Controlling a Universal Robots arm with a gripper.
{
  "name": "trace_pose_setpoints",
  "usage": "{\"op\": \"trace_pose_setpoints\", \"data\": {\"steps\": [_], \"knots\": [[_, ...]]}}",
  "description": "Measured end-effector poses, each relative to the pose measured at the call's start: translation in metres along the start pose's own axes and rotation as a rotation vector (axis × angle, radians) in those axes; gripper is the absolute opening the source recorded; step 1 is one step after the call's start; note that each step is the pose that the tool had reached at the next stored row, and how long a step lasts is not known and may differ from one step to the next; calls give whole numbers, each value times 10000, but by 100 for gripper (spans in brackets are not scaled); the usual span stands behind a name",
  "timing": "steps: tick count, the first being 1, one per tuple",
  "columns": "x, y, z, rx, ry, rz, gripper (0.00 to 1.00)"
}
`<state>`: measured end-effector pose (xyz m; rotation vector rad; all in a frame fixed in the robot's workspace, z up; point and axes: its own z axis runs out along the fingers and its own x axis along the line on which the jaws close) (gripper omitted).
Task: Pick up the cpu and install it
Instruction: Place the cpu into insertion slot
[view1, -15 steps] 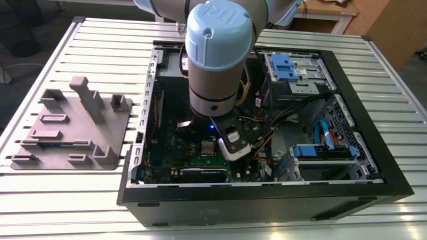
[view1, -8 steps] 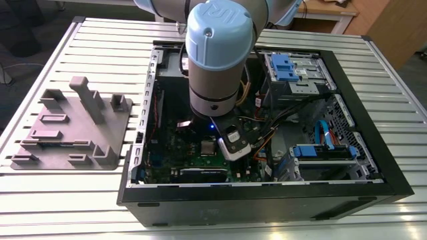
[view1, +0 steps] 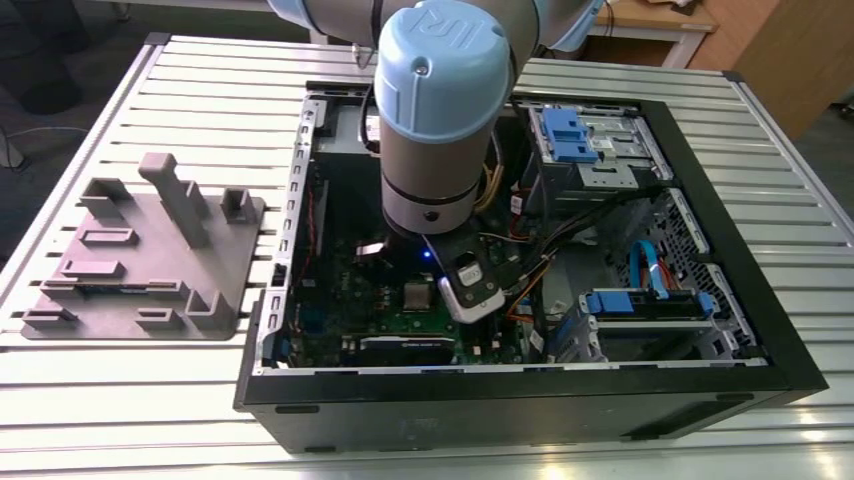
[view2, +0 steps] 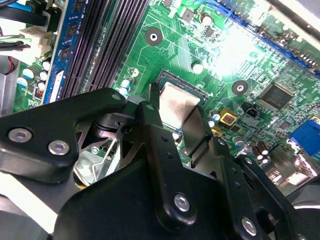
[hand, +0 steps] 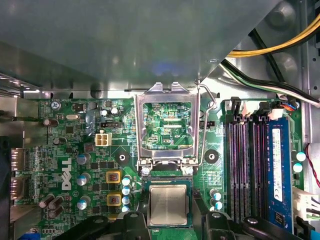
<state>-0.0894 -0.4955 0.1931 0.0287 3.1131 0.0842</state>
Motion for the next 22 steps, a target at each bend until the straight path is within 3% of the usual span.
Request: {"op": "trace_pose_setpoints", "data": {"steps": [15, 18, 19, 22], "knots": [[12, 0, 6, 0, 0, 0, 46], [13, -1, 5, 3, 2, 1, 44], [13, -1, 6, 2, 1, 1, 38], [13, -1, 7, 1, 1, 1, 38]]}}
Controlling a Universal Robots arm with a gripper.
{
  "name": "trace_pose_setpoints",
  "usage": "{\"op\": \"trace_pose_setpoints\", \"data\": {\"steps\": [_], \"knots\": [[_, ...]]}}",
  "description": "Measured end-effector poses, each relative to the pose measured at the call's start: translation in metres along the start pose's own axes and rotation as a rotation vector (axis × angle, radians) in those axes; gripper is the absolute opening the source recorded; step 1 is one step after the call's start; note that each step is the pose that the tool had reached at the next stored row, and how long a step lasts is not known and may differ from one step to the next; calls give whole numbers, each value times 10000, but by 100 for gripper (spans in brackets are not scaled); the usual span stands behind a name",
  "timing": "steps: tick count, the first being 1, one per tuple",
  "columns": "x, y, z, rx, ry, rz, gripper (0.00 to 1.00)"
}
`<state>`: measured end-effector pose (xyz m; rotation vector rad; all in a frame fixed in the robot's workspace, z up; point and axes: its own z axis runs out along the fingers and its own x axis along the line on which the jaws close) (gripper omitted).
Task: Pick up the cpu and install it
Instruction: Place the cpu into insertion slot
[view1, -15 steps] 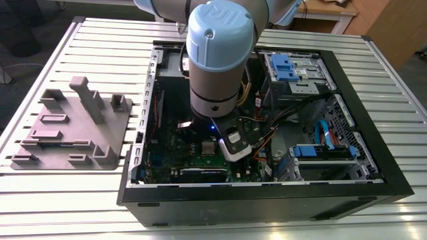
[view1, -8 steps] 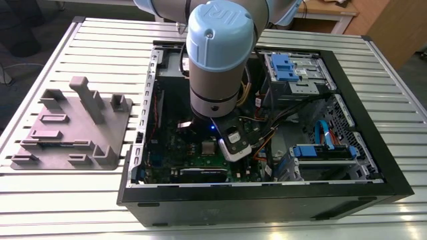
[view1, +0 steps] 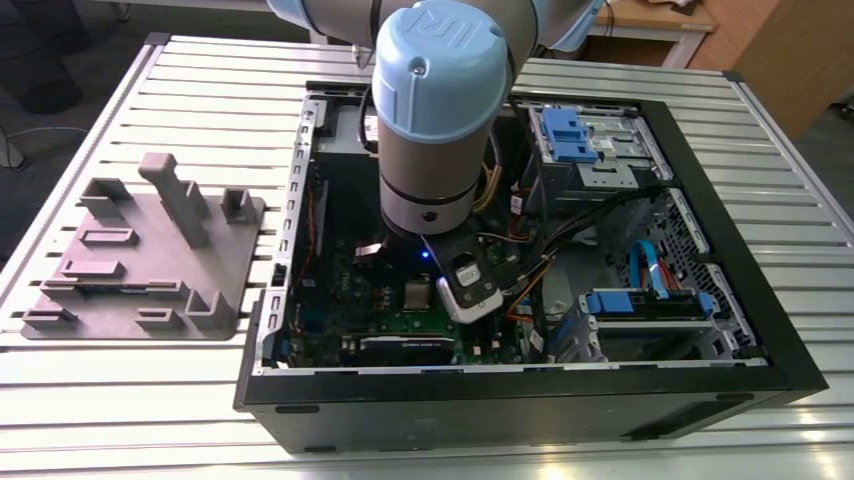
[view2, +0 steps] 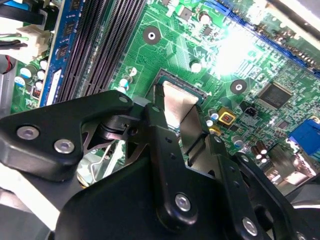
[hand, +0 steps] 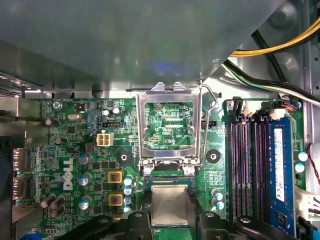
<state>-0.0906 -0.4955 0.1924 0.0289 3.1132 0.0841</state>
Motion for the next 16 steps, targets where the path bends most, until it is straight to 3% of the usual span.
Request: {"op": "trace_pose_setpoints", "data": {"steps": [8, 16], "knots": [[-1, 0, 0, -3, -2, -1, 37], [-2, 3, -42, -22, -2, 0, 37]]}}
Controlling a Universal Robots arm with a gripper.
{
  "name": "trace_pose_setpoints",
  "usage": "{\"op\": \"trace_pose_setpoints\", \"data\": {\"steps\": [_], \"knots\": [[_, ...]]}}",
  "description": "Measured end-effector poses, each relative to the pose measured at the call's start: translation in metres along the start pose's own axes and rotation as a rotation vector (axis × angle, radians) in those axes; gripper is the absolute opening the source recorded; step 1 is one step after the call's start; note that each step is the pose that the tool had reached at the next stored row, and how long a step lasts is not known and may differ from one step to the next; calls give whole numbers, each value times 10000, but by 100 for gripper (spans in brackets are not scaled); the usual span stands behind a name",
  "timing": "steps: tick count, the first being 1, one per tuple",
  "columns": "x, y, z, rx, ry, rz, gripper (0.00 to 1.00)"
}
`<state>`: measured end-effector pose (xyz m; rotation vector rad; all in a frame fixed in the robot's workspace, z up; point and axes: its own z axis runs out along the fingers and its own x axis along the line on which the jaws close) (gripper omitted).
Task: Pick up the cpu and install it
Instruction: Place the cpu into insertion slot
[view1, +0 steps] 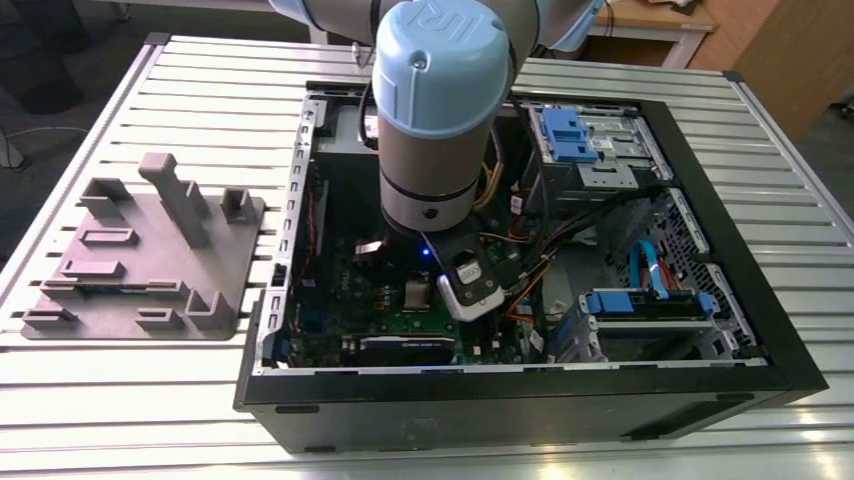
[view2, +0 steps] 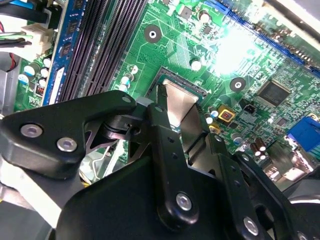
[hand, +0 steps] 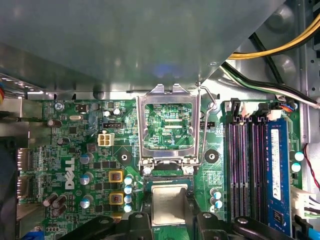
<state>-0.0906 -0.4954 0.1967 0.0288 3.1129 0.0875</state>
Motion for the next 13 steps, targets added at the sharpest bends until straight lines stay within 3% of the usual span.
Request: {"op": "trace_pose_setpoints", "data": {"steps": [10, 12, 13], "knots": [[0, 0, -1, -2, 1, 0, 37], [0, 0, -1, -3, 1, 0, 38], [0, 0, -1, -3, 1, 0, 45]]}}
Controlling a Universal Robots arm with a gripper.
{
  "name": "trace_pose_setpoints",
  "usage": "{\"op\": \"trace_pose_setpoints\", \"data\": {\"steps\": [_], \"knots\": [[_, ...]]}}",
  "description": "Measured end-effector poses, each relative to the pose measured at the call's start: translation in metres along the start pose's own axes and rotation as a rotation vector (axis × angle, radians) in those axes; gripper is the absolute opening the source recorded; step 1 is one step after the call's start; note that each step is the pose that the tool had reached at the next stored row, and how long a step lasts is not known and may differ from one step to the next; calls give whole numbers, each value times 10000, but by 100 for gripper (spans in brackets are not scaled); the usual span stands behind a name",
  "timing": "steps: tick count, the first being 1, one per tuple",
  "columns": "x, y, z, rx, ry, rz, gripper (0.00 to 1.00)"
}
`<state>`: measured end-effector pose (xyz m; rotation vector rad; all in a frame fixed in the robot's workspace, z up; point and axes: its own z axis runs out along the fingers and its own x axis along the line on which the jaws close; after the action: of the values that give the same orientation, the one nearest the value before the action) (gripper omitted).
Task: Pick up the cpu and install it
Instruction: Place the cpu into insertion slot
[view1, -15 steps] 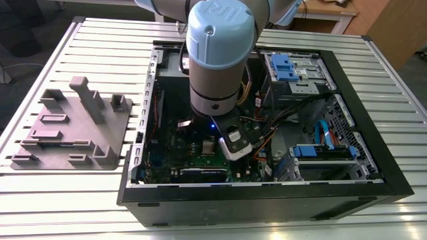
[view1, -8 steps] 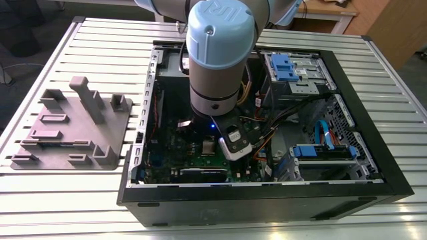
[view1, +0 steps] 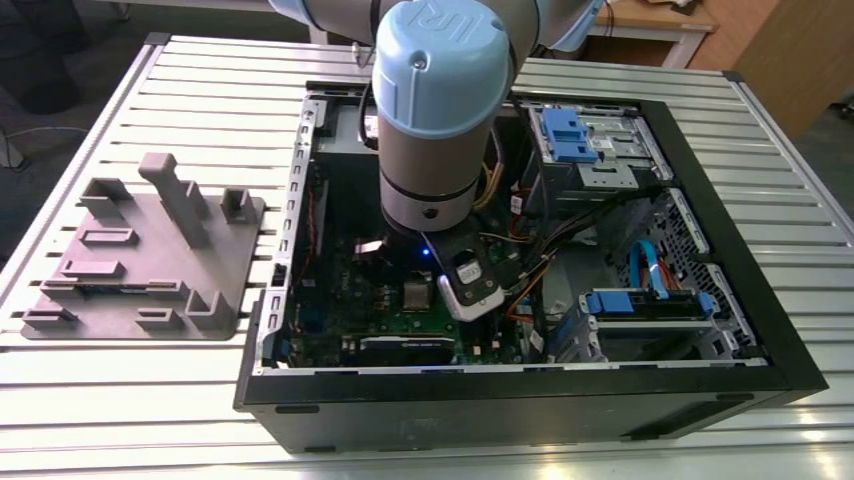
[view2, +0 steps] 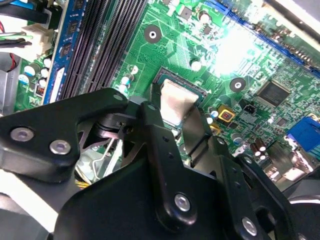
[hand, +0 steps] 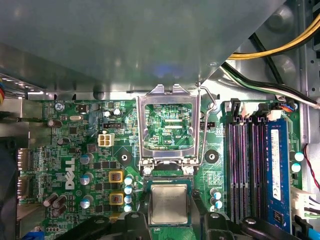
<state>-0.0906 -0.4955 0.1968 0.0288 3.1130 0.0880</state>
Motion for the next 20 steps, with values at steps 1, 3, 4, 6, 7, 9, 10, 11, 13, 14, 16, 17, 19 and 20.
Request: {"op": "trace_pose_setpoints", "data": {"steps": [1, 3, 4, 6, 7, 9, 10, 11, 13, 14, 16, 17, 19, 20], "knots": [[0, 0, 0, -1, 0, 0, 45], [0, -2, 10, -1, 0, 0, 45], [1, -3, 19, 0, 0, 1, 45], [1, -4, 34, 1, 1, 1, 45], [2, -5, 37, 1, 1, 2, 45], [4, -5, 39, 2, 1, 0, 45], [7, -5, 41, 2, 1, 0, 45], [8, -5, 43, 0, 0, 1, 45], [9, -5, 45, 1, 0, 1, 45], [9, -5, 49, 1, -1, 1, 45], [9, -5, 53, 18, 1, 0, 45], [9, -6, 53, 19, 1, 0, 45], [9, -6, 54, 21, 0, 1, 45], [9, -6, 55, 20, 1, 1, 45]]}}
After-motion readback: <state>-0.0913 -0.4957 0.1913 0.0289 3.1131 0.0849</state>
